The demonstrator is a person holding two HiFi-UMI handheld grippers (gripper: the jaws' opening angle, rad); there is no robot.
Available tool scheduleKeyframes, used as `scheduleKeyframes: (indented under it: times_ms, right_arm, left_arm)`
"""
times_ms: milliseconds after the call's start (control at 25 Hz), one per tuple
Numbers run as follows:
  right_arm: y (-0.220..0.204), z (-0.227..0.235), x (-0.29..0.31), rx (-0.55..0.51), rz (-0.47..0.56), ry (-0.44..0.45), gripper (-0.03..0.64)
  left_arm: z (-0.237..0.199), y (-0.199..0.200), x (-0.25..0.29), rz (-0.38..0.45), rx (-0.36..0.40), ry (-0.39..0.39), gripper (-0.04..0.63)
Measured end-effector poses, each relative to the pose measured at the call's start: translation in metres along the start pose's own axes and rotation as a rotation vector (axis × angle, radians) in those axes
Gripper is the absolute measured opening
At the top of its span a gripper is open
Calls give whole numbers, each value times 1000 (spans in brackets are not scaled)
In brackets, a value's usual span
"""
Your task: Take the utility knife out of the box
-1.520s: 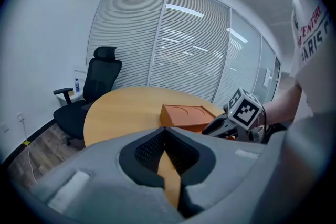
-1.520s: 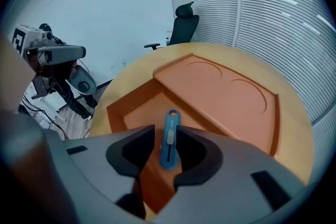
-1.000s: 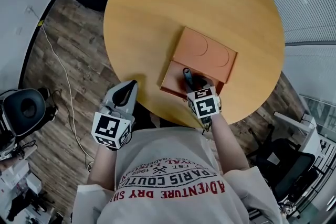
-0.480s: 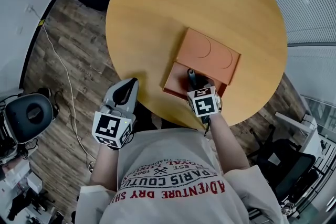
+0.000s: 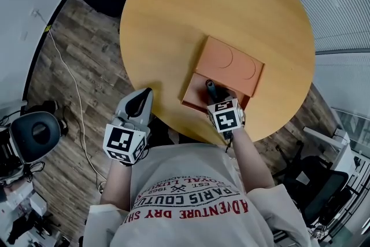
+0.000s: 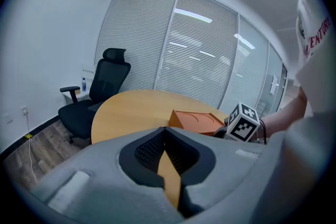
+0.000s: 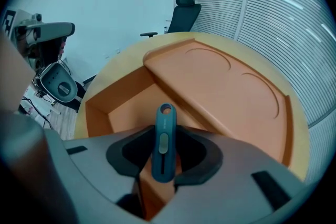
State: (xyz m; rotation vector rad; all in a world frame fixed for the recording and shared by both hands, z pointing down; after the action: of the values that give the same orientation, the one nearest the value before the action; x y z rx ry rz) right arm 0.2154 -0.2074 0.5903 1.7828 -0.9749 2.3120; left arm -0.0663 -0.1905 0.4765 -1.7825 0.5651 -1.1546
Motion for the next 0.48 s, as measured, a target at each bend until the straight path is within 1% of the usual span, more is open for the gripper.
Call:
scheduleKeyframes:
  times_ms: [200,360,480]
  right_arm:
    - [9,-1,-16,19,53,-1,133]
    - [13,-6,-28,57,80,23,133]
    - [13,-11,-35,56,92,30,133]
  left_arm:
    - [-5,5,-2,14,-2,6,-5]
    - [-6,11,0,25,12,-14,-5]
    - [-6,17,3,38,21,-38,-5]
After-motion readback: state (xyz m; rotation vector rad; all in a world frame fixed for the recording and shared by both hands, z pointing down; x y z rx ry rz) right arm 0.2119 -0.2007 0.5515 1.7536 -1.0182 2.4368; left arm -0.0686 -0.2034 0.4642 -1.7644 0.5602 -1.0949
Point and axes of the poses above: the fingertips, and each gripper's own axes: x forward along the fingers, z to its right, y out of its top, the point moved 10 cm from there along -x, backward along the fingers, and after that the axes turned 6 degrees about y, right-handed, at the moved point
